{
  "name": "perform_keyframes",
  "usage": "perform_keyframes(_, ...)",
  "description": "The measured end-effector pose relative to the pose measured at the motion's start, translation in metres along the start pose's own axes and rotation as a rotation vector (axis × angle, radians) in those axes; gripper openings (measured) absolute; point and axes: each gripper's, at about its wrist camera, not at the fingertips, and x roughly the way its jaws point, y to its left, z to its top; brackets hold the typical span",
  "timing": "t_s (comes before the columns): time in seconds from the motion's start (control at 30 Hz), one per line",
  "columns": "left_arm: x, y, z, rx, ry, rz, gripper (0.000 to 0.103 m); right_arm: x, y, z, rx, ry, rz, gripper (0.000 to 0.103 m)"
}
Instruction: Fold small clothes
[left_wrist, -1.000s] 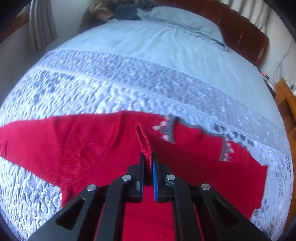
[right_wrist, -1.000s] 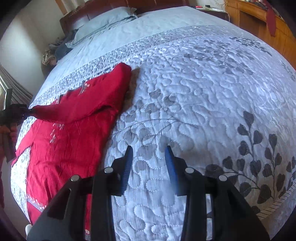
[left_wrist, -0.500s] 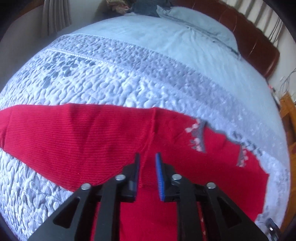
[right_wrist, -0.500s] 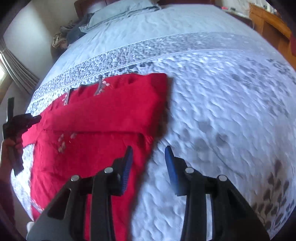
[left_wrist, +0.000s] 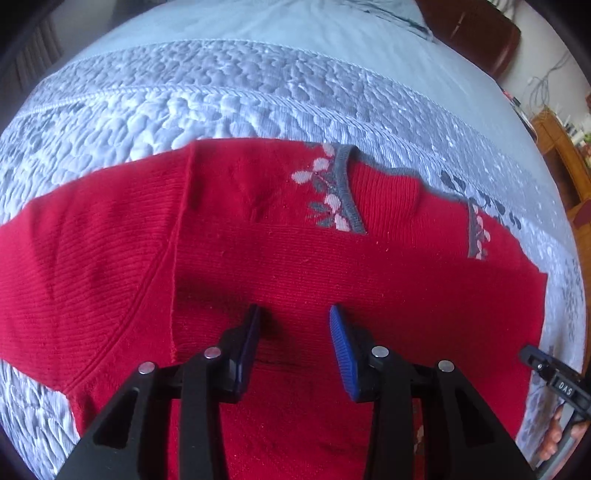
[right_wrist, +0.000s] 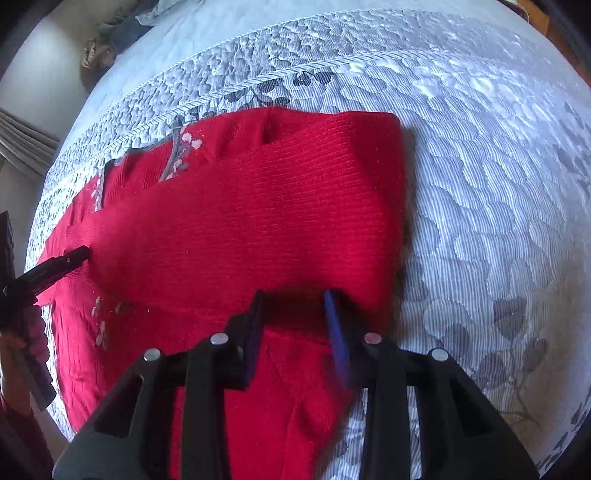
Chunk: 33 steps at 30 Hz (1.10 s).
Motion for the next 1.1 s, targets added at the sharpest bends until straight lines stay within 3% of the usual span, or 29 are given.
perform_keyframes(0.2,-0.009,0.001,-0.004,-0.009,-0.013,-0.010,0.037,-0.013,-0.006,0.001,0.043,-0.015,0.049,0.032)
perform_keyframes(0.3,-0.024,-0.002,-0.015,0.031,-0.044,0.006,0.047,-0.023,-0.004,-0.005,0.026,-0.025,0.042,0.035)
perform_keyframes(0.43,-0.009,0.000,-0.023,0.068,-0.044,0.025,0.047,-0.001,-0.014,-0.009,0.060,0.011,0.034,0.032)
perform_keyframes(0.57,-0.020,0.003,-0.023,0.036,-0.046,0.005,0.047,-0.017,-0.016,-0.011,0.079,-0.004,0.064,0.032)
perform_keyframes(0.67,-0.045,0.013,-0.042,0.018,-0.024,0.008,0.049,-0.047,-0.011,-0.038,0.042,-0.027,0.068,0.041)
perform_keyframes(0.73,-0.063,0.024,-0.070,0.030,-0.016,0.005,0.056,-0.061,-0.005,-0.072,-0.025,-0.019,0.038,0.047)
perform_keyframes(0.9,-0.086,0.059,-0.129,0.062,-0.011,0.083,0.058,-0.064,-0.008,-0.136,-0.057,0.047,0.019,0.047)
perform_keyframes(1.07,-0.106,0.089,-0.168,0.014,-0.026,0.084,0.059,-0.073,0.003,-0.157,-0.047,0.025,-0.008,0.047)
perform_keyframes(1.1,-0.110,0.091,-0.175,0.014,-0.030,0.089,0.063,-0.076,0.007,-0.163,-0.047,0.022,-0.003,0.048)
